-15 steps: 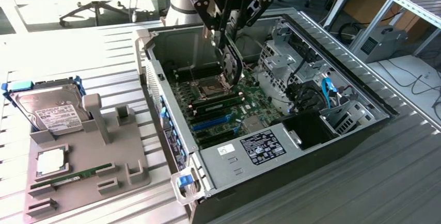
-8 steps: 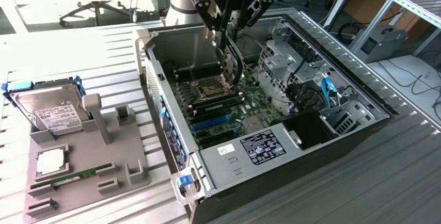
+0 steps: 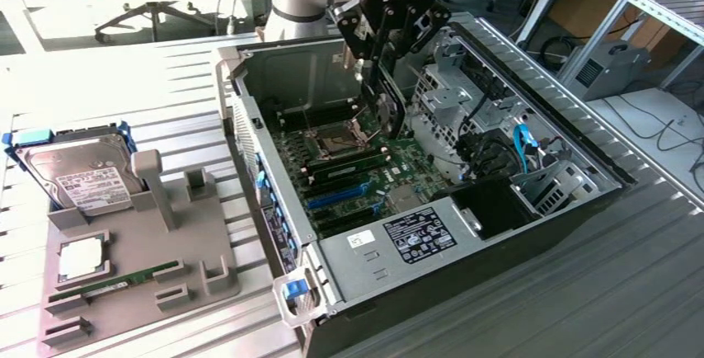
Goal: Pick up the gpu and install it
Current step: 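Pick up the gpu and move the gpu toward the slot, then insert the gpu into the slot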
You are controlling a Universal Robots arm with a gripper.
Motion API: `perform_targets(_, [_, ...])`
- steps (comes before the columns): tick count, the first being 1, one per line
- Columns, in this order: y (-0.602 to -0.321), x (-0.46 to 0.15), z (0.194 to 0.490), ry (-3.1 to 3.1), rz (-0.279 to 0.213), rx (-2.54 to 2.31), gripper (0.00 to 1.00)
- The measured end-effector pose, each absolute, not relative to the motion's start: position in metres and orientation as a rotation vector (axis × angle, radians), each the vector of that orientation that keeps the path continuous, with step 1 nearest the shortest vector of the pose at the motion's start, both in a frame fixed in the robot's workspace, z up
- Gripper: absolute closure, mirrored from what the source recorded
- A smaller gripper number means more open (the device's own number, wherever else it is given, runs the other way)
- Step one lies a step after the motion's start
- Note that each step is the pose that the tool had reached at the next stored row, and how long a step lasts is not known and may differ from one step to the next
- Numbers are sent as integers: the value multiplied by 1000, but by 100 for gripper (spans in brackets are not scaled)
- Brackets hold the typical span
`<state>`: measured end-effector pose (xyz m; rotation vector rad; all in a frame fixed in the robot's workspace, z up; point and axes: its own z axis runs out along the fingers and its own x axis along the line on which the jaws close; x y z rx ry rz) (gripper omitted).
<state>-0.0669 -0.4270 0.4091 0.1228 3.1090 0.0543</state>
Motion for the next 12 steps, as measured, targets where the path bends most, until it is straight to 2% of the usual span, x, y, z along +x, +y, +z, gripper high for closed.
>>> perform_targets(6, [-426, -10, 385, 3111, 53, 123, 73])
perform_targets(12, [-426, -5, 383, 3111, 53, 123, 73])
